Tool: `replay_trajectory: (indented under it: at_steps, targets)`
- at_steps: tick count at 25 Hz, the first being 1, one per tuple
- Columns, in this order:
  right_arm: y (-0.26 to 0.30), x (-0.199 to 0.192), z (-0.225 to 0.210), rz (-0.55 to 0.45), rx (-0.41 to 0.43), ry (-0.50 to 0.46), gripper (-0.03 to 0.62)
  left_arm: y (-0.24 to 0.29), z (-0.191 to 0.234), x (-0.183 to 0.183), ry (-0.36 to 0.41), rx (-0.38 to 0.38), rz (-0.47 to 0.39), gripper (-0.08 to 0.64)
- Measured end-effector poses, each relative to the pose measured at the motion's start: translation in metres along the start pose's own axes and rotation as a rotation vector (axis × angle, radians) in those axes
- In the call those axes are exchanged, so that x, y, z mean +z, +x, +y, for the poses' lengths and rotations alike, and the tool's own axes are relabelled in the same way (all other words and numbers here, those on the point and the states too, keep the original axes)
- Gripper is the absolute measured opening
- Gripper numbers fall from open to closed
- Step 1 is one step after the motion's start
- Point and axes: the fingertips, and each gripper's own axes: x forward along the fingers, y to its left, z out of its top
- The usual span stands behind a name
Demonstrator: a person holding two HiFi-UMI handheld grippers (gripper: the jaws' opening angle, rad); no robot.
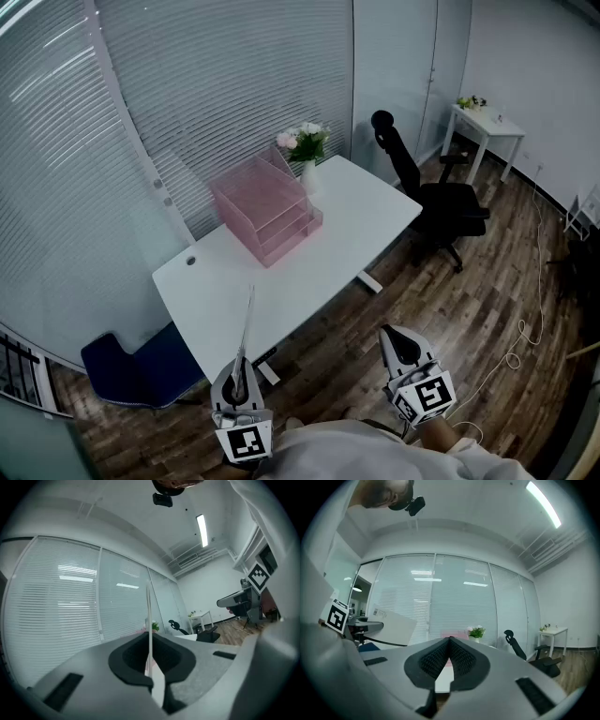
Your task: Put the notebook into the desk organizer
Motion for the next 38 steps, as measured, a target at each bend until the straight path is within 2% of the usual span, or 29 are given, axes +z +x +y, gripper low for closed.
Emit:
replay_trajectory:
  at_steps: [13, 18, 22, 26, 29, 33, 38]
  targets:
    - [-0.006, -0.002, -0.016, -0.011, -0.013, 0.024, 0.011, 0.012, -0.011, 0.004, 0.012, -0.003, 0.007, 0.017]
    - [-0.008, -0.009, -0.033, -0.009, 0.009, 0.066, 0.012, 0.031, -0.013, 0.010, 0.037, 0.032, 0.022, 0.017]
    - [-0.018, -0.024, -0.053, 0.027, 0.043, 0.059, 0.012, 0.055, -0.012, 0.032, 0.113, 0.085, -0.023, 0.017]
    - [-0.017, -0.043, -0.081, 0.074, 0.061, 0.060, 0.013, 0.094, -0.008, 0.057, 0.196, 0.142, -0.007, 0.017]
    - [-0.006, -0.052, -0.085, 0.095, 0.083, 0.079, 0.012, 0.124, -0.001, 0.081, 0.259, 0.162, -0.044, 0.017]
    - [0.021, -0.053, -0.087, 0.096, 0.108, 0.089, 0.012, 0.160, 0.008, 0.113, 0.385, 0.190, -0.130, 0.017]
    - [0.067, -0.063, -0.101, 0.113, 0.105, 0.075, 0.012, 0.225, 0.015, 0.109, 0.485, 0.196, -0.132, 0.017]
